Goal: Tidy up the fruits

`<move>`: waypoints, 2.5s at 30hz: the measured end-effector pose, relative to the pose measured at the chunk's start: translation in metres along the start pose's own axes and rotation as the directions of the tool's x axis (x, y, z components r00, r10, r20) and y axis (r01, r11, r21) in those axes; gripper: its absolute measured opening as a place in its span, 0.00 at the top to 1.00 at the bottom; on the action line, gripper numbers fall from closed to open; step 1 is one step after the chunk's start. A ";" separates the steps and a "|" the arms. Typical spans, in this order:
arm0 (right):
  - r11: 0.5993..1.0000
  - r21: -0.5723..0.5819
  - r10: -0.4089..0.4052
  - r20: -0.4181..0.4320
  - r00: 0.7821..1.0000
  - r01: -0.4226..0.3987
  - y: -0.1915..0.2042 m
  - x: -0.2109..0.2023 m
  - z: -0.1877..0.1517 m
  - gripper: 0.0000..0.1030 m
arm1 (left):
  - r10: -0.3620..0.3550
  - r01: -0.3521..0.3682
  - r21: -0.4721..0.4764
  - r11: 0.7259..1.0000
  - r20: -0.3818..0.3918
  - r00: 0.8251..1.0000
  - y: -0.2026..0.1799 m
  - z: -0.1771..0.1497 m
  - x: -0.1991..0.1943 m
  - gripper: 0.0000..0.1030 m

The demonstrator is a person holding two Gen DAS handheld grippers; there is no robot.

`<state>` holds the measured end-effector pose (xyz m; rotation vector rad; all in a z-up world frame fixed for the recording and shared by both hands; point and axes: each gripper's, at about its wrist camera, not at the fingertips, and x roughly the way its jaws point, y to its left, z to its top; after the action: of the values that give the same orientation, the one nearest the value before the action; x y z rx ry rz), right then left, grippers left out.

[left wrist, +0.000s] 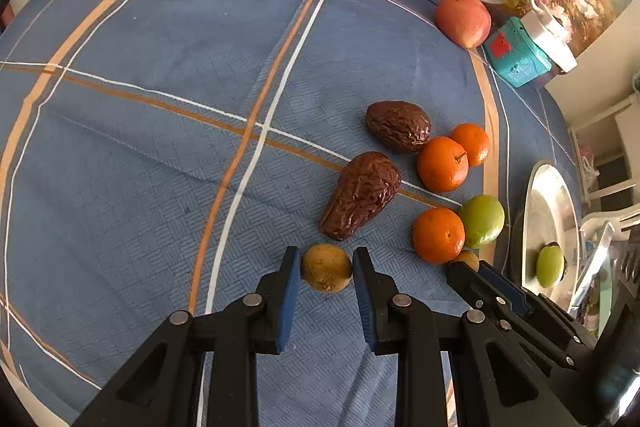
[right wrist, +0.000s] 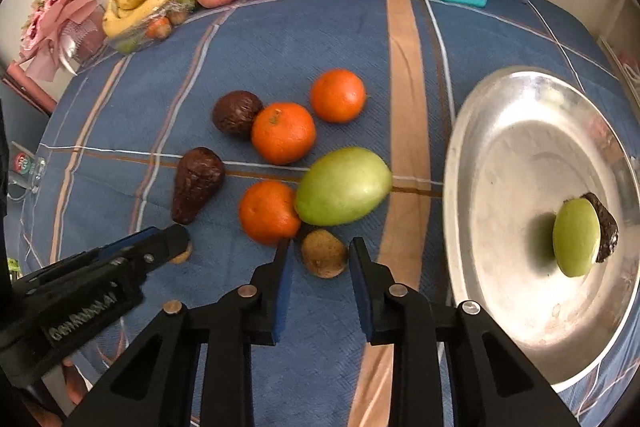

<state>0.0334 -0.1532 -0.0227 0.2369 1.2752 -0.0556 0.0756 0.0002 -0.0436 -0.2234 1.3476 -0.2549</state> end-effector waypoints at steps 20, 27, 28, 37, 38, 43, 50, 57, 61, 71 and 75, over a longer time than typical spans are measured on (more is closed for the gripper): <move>0.997 0.019 0.068 0.129 0.989 -0.071 -0.004 -0.049 0.002 0.75 | -0.078 0.077 0.011 0.997 0.143 0.987 -0.003 0.005 -0.052 0.73; 0.997 0.051 0.044 0.147 0.988 -0.052 -0.012 -0.057 0.002 0.75 | -0.084 0.078 0.043 0.996 0.165 0.983 -0.026 0.006 -0.055 0.73; 0.997 0.057 0.037 0.148 0.988 -0.046 -0.014 -0.057 0.003 0.75 | -0.088 0.080 0.053 0.995 0.166 0.982 -0.031 0.004 -0.054 0.73; 0.973 0.217 -0.110 0.164 0.980 0.073 -0.076 -0.073 -0.004 0.75 | -0.174 0.144 0.188 0.972 0.157 0.972 -0.095 -0.004 -0.050 0.73; 0.968 0.236 -0.123 0.161 0.979 0.082 -0.083 -0.074 -0.006 0.75 | -0.189 0.154 0.216 0.964 0.149 0.971 -0.106 -0.007 -0.049 0.73; 0.939 0.320 -0.188 0.164 0.968 0.128 -0.115 -0.088 -0.017 0.75 | -0.247 0.197 0.325 0.925 0.121 0.961 -0.152 -0.021 -0.041 0.73; 0.921 0.360 -0.219 0.165 0.961 0.148 -0.134 -0.097 -0.027 0.74 | -0.268 0.199 0.406 0.892 0.119 0.956 -0.182 -0.029 -0.024 0.73; 0.911 0.388 -0.203 0.132 0.970 0.138 -0.144 -0.090 -0.030 0.74 | -0.263 0.204 0.406 0.891 0.093 0.960 -0.184 -0.030 -0.012 0.72; 0.907 0.398 -0.200 0.121 0.972 0.137 -0.146 -0.088 -0.032 0.74 | -0.261 0.203 0.417 0.886 0.087 0.961 -0.185 -0.032 -0.011 0.71; 0.914 0.383 -0.193 0.110 0.975 0.138 -0.143 -0.085 -0.031 0.74 | -0.250 0.196 0.412 0.890 0.081 0.965 -0.183 -0.030 -0.008 0.71; 0.915 0.379 -0.195 0.110 0.975 0.141 -0.142 -0.085 -0.030 0.74 | -0.236 0.182 0.403 0.897 0.087 0.968 -0.180 -0.029 -0.008 0.71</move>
<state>-0.0447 -0.2931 0.0296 0.4379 1.1295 -0.4580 0.0365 -0.1687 0.0123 -0.0451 1.1116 -0.6747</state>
